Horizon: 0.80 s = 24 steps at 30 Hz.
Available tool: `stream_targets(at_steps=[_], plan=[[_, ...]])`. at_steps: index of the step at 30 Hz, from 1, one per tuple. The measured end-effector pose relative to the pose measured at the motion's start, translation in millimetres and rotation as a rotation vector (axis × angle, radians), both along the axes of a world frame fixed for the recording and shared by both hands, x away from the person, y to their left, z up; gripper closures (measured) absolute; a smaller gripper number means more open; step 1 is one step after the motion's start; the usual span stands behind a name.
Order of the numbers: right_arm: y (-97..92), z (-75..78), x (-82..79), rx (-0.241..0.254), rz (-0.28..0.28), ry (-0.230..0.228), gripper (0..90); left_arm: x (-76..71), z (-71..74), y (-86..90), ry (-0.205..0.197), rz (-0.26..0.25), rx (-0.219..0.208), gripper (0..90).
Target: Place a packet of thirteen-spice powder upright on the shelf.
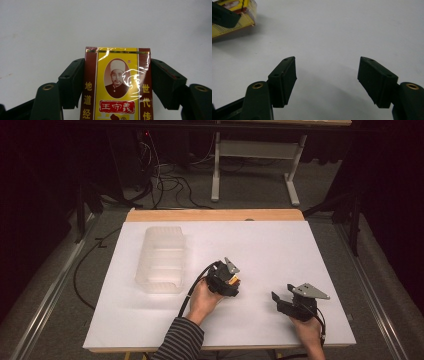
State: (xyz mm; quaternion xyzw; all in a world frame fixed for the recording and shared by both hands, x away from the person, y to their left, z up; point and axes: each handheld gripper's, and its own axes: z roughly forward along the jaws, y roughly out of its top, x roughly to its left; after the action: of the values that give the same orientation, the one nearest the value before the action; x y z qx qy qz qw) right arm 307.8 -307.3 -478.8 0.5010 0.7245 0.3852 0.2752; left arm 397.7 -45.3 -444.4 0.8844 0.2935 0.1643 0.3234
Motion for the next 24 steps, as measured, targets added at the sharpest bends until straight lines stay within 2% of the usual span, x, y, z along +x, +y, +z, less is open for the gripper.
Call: stream_targets(at_steps=[5, 11, 18, 24], plan=[[-0.3, -0.1, -0.3, 0.000, -0.002, -0.005, 31.7, -7.7, 11.9, 8.0, -0.031, -0.001, -0.025, 32.9], [0.1, 0.0, -0.1, -0.002, -0.004, -0.004, 31.6, -13.6, 19.4, 17.3, -0.048, 0.010, -0.071, 33.0], [-0.3, 0.2, -0.7, 0.004, -0.005, -0.006, 31.5, -18.9, 25.4, 27.9, -0.058, 0.024, -0.094, 33.0], [-0.2, 0.0, -0.6, 0.004, -0.003, -0.008, 31.5, -24.8, 33.9, 34.8, -0.089, 0.035, -0.114, 33.0]])
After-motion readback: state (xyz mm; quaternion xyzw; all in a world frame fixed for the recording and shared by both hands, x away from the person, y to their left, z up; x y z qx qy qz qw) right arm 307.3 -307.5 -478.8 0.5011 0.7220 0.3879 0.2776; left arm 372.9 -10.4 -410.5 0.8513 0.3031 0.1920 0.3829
